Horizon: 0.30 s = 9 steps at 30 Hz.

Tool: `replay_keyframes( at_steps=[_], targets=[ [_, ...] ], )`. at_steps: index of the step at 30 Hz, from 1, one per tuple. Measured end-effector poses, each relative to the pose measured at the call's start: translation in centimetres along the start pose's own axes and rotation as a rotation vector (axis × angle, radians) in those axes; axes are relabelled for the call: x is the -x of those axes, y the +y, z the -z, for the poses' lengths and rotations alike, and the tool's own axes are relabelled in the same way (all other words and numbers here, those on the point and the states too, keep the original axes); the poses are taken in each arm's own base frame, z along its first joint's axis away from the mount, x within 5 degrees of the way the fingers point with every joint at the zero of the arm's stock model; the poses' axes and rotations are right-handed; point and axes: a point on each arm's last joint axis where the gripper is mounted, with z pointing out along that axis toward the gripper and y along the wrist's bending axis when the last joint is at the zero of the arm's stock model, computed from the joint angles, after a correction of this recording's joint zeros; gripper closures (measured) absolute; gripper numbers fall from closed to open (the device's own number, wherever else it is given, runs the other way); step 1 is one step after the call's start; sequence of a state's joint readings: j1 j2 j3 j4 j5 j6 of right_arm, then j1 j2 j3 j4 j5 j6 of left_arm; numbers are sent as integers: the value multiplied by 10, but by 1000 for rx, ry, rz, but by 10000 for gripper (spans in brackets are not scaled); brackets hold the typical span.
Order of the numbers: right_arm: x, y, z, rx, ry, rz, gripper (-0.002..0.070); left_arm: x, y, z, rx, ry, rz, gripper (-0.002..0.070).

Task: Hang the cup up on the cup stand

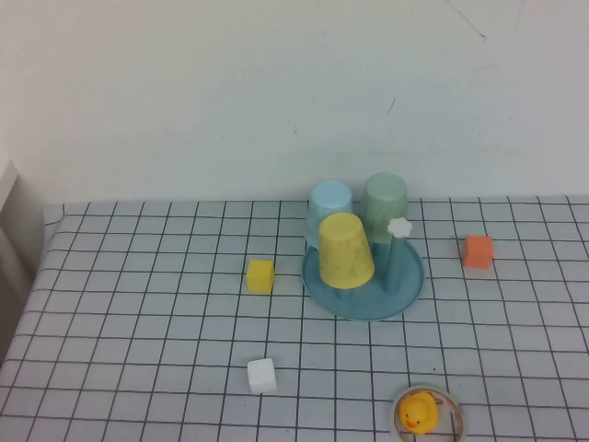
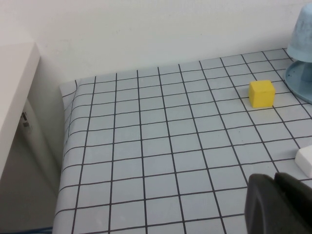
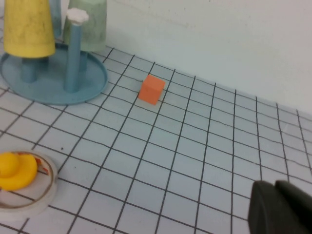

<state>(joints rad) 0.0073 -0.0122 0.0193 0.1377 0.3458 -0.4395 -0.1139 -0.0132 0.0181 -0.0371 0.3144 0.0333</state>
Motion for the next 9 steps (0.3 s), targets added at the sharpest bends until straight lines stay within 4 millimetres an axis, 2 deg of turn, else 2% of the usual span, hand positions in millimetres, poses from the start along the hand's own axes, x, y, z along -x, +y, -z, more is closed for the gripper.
replay_keyframes(
  at_steps=[9],
  targets=[
    [0, 0, 0, -1, 0, -42, 678, 0, 0, 0, 0, 0, 0, 676]
  ],
)
